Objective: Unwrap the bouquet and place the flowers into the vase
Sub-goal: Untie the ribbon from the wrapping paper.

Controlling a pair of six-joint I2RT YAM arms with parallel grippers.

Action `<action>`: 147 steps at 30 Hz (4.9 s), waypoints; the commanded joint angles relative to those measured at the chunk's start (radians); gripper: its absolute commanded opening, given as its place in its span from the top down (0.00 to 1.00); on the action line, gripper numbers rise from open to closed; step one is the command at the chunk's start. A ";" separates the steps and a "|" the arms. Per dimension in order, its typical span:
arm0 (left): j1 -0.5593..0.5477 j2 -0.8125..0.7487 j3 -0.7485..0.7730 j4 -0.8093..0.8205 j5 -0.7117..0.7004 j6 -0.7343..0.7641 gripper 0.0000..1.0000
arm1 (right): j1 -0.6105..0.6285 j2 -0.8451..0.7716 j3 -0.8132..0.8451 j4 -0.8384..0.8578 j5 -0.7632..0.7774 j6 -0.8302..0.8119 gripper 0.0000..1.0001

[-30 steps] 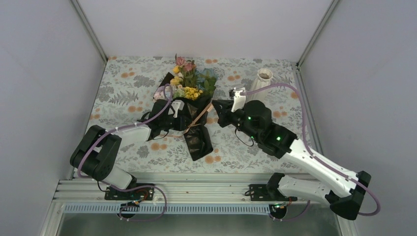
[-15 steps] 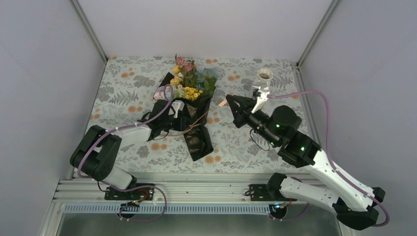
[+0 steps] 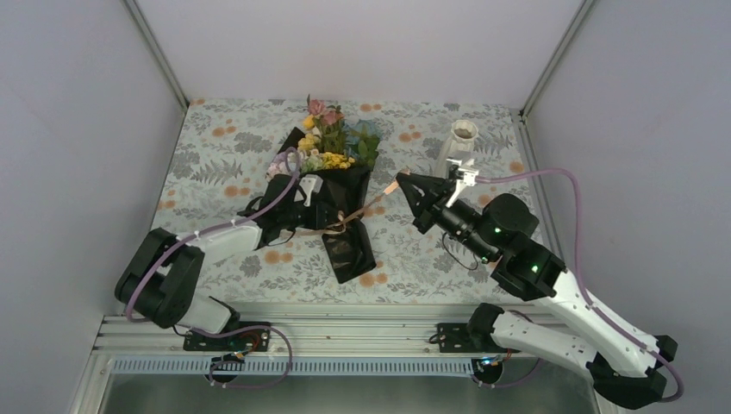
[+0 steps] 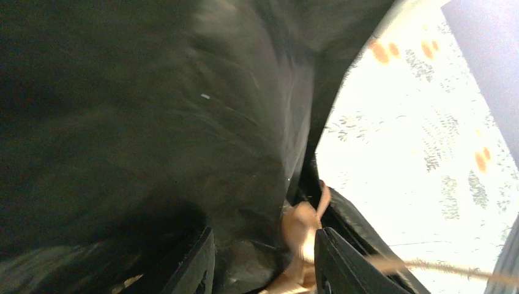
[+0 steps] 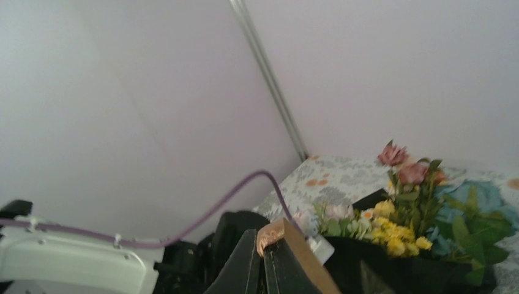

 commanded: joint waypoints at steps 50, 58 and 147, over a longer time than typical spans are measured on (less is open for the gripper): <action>-0.008 -0.627 0.284 -0.785 -0.733 0.113 0.07 | 0.092 0.636 0.194 -0.155 -0.248 -0.480 0.72; -0.007 -0.646 0.274 -0.768 -0.703 0.145 0.06 | 0.057 0.717 0.202 -0.230 -0.061 -0.535 0.69; -0.006 -0.740 0.200 -0.703 -0.580 0.197 0.05 | -0.109 0.874 0.149 -0.015 -0.566 -0.929 0.96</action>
